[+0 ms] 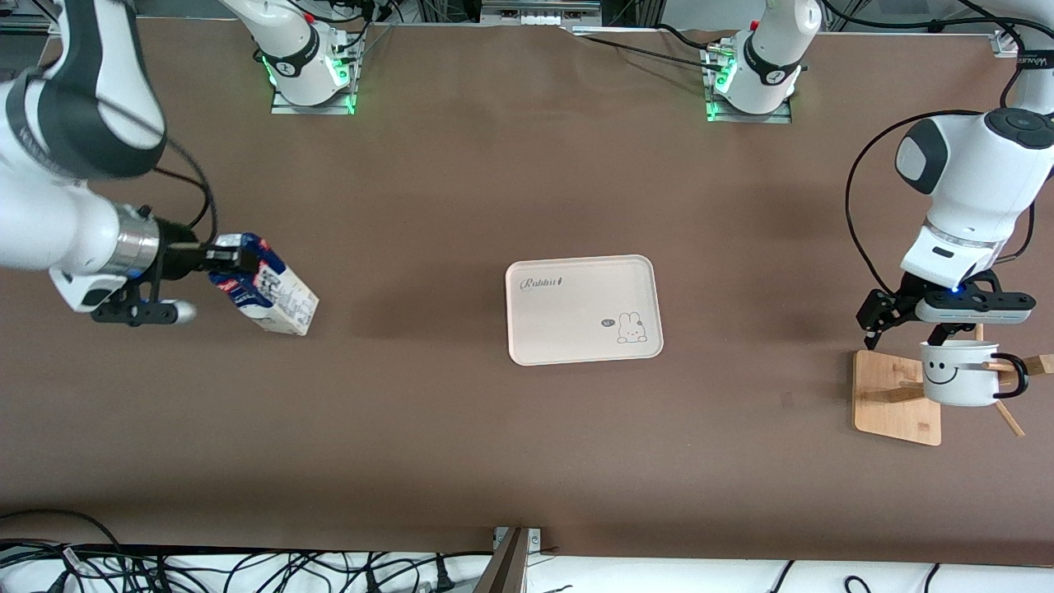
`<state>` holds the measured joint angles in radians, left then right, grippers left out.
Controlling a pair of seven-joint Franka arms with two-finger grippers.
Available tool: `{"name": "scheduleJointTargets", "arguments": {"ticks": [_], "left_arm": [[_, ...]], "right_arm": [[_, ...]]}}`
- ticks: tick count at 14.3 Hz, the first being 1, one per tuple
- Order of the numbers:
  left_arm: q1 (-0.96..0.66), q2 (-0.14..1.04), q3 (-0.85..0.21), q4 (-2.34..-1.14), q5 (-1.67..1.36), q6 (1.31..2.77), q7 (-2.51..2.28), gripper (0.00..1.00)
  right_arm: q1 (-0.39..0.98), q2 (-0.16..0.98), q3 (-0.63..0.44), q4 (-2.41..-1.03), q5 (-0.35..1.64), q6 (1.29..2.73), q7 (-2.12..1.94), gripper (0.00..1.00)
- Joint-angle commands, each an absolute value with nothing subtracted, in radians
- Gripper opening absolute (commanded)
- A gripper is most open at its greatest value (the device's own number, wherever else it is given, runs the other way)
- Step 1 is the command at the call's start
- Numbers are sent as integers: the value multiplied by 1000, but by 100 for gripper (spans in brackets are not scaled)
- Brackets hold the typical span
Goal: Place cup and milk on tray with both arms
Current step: 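Carry the carton over the tray while the left gripper grasps the mug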
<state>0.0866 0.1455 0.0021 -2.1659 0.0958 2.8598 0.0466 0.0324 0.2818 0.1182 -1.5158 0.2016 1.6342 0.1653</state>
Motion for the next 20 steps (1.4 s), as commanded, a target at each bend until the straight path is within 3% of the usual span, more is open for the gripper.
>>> {"name": "scheduleJointTargets", "arguments": {"ticks": [1, 3, 7, 13, 15, 17, 19, 20], "left_arm": [[106, 156, 5, -2154, 159, 2869, 54, 100], [115, 166, 14, -2154, 173, 2910, 54, 98], [115, 178, 21, -2152, 176, 2915, 54, 81], [115, 186, 21, -2152, 175, 2936, 54, 52], [115, 187, 21, -2152, 167, 2941, 49, 46], [117, 190, 21, -2155, 173, 2983, 49, 34], [120, 190, 28, -2157, 178, 2987, 52, 15], [120, 190, 29, -2155, 178, 2987, 52, 13]], "right_arm": [[35, 288, 214, -1480, 207, 1661, 232, 35], [81, 288, 232, -1474, 202, 1725, 241, 35], [185, 302, 232, -1471, 198, 1778, 223, 35], [386, 448, 222, -1326, -63, 1585, 225, 35], [431, 465, 215, -1313, -83, 1589, 218, 35], [468, 492, 215, -1254, -83, 1595, 174, 35], [485, 518, 213, -1189, -86, 1591, 130, 35], [495, 531, 206, -1171, -89, 1594, 129, 35]]}}
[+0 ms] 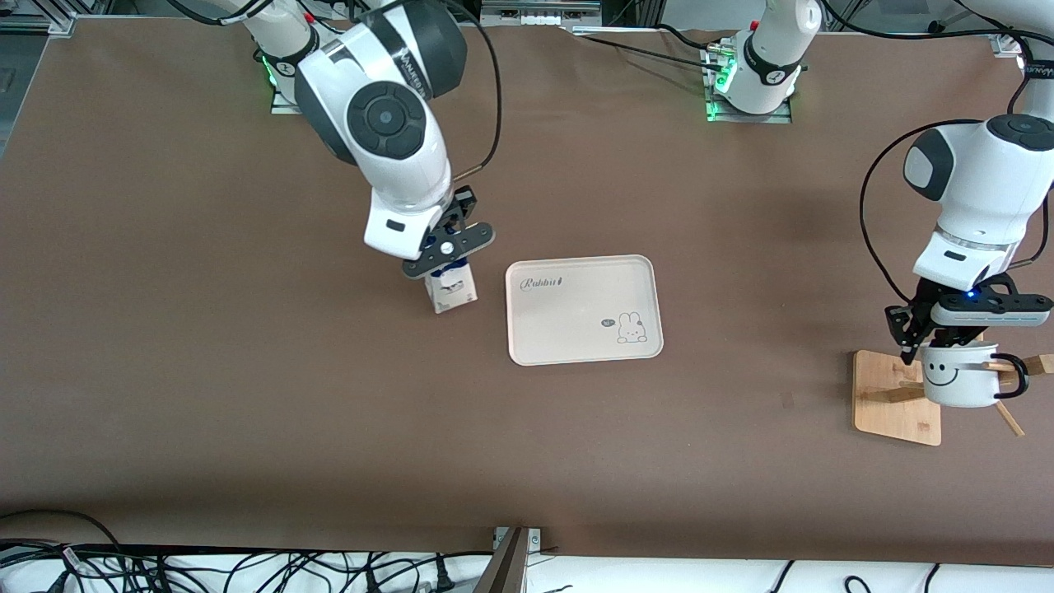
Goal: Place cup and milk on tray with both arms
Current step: 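Carry the carton over the tray while the left gripper grasps the mug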
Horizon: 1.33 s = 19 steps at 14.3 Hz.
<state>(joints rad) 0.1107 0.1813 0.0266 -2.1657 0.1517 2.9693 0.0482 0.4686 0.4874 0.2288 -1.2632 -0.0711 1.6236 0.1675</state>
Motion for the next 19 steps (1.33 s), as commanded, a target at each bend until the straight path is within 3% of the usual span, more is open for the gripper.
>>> {"name": "scheduleJointTargets", "arguments": {"ticks": [1, 4, 6, 11, 19], "left_arm": [[120, 190, 28, -2155, 178, 2987, 52, 12], [120, 190, 29, -2155, 178, 2987, 52, 10], [120, 189, 29, -2155, 178, 2987, 54, 1], [120, 183, 28, -2155, 179, 2987, 54, 0], [91, 141, 15, -2154, 181, 2982, 51, 0]], "right_arm": [[511, 544, 192, -1145, -92, 1591, 132, 35], [535, 572, 169, -1083, -55, 1591, 230, 35], [537, 592, 173, -1078, 1, 1639, 337, 35], [587, 661, 173, -1078, 101, 1782, 535, 35], [635, 686, 173, -1086, 169, 1787, 682, 35]]}}
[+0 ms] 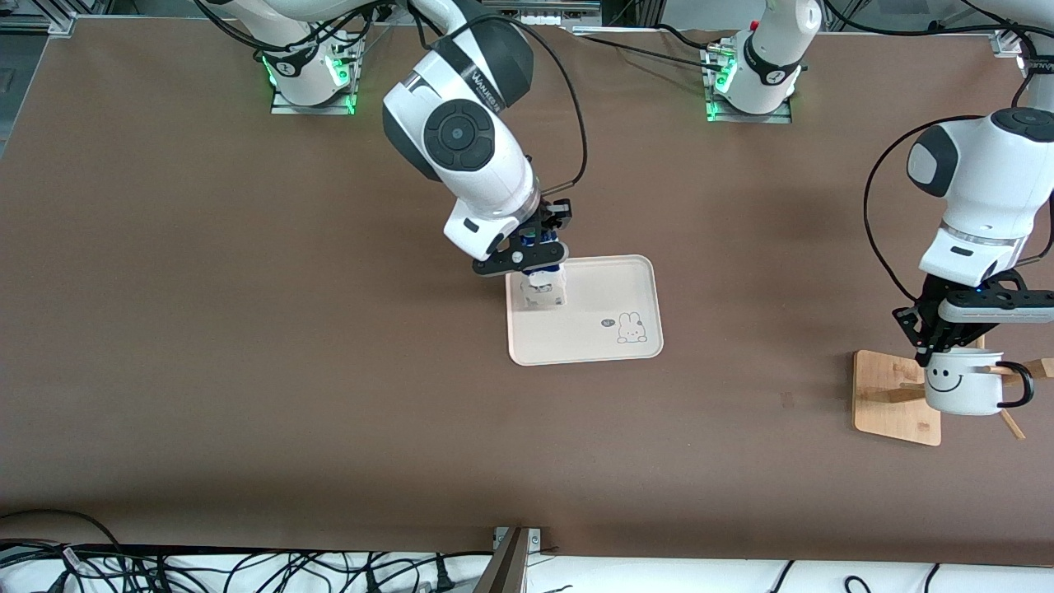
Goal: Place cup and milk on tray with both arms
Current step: 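Lower the carton onto the tray while the left gripper lifts the mug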
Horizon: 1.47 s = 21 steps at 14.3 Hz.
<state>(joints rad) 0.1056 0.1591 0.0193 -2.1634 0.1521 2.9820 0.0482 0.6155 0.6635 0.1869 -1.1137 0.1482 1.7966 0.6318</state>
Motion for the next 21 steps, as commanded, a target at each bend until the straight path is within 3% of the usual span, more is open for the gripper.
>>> {"name": "scheduleJointTargets", "arguments": {"ticks": [1, 9, 18, 21], "left_arm": [[87, 140, 14, -2155, 181, 2981, 51, 0], [71, 78, -81, -2154, 181, 2918, 38, 0], [32, 97, -181, -1872, 178, 2276, 37, 0], [29, 121, -204, -1810, 179, 2159, 35, 0]], "right_arm": [[641, 699, 173, -1086, 170, 1787, 713, 35], [650, 770, 173, -1088, 271, 1871, 801, 35], [595, 807, 172, -1131, 287, 1910, 790, 35], [572, 807, 172, -1129, 318, 1940, 758, 35]]}}
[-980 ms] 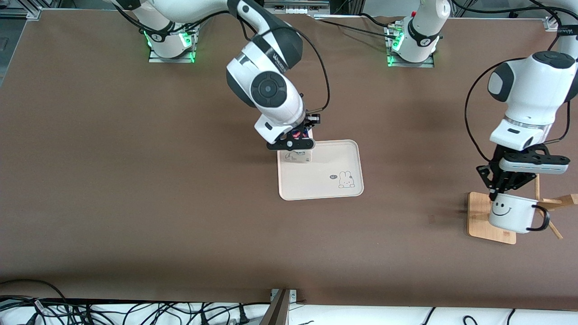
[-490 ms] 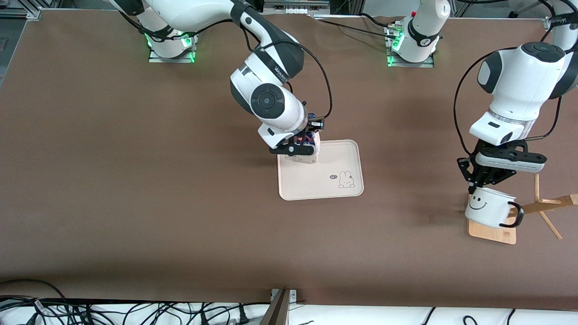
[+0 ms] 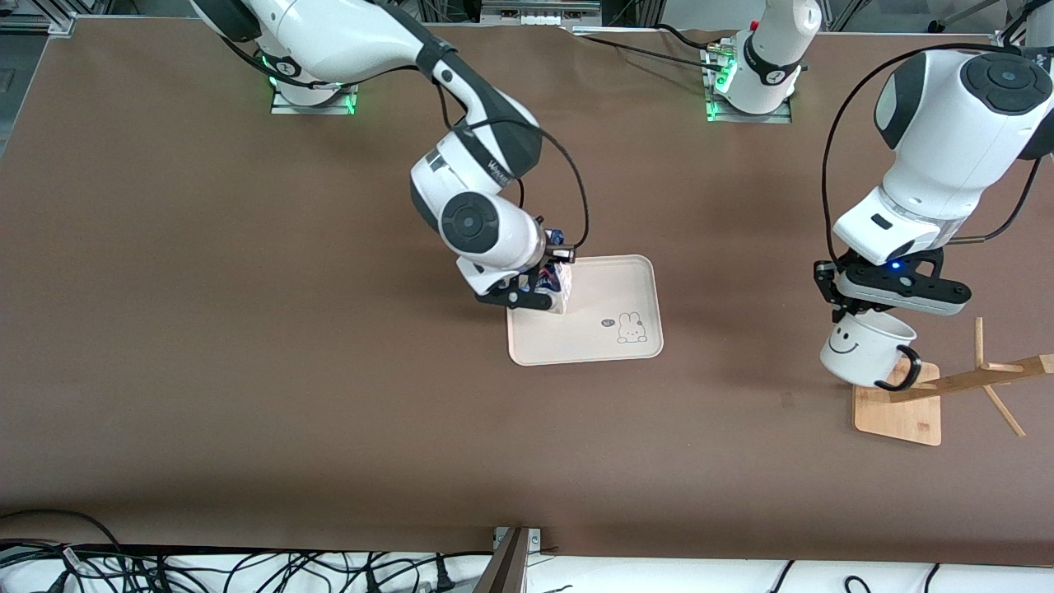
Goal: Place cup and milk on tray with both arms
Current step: 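Lower the carton onto the tray while the left gripper lifts the mug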
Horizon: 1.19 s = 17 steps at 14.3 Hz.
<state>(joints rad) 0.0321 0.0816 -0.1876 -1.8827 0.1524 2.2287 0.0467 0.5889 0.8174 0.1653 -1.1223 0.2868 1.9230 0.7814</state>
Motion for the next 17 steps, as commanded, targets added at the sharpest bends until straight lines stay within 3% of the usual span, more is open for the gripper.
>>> {"name": "scheduleJointTargets", "arguments": {"ticks": [1, 4, 5, 6, 8, 11, 17], "left_arm": [[29, 124, -207, -1804, 178, 2139, 35, 0], [25, 133, -209, -1783, 164, 2070, 37, 0], [23, 136, -210, -1766, 161, 2040, 35, 0], [15, 141, -213, -1760, 147, 2016, 34, 0], [11, 143, -221, -1743, 120, 2000, 25, 0], [9, 149, -224, -1727, 118, 1967, -26, 0], [8, 172, -230, -1695, 104, 1937, -38, 0]], "right_arm": [[568, 807, 172, -1129, 318, 1940, 755, 35], [568, 807, 172, -1131, 318, 1939, 755, 36], [569, 807, 172, -1132, 316, 1939, 755, 43], [571, 810, 172, -1137, 314, 1940, 741, 58], [587, 824, 170, -1147, 307, 1972, 716, 99], [597, 824, 170, -1183, 304, 2058, 722, 100], [598, 798, 167, -1181, 301, 2043, 724, 100]]}}
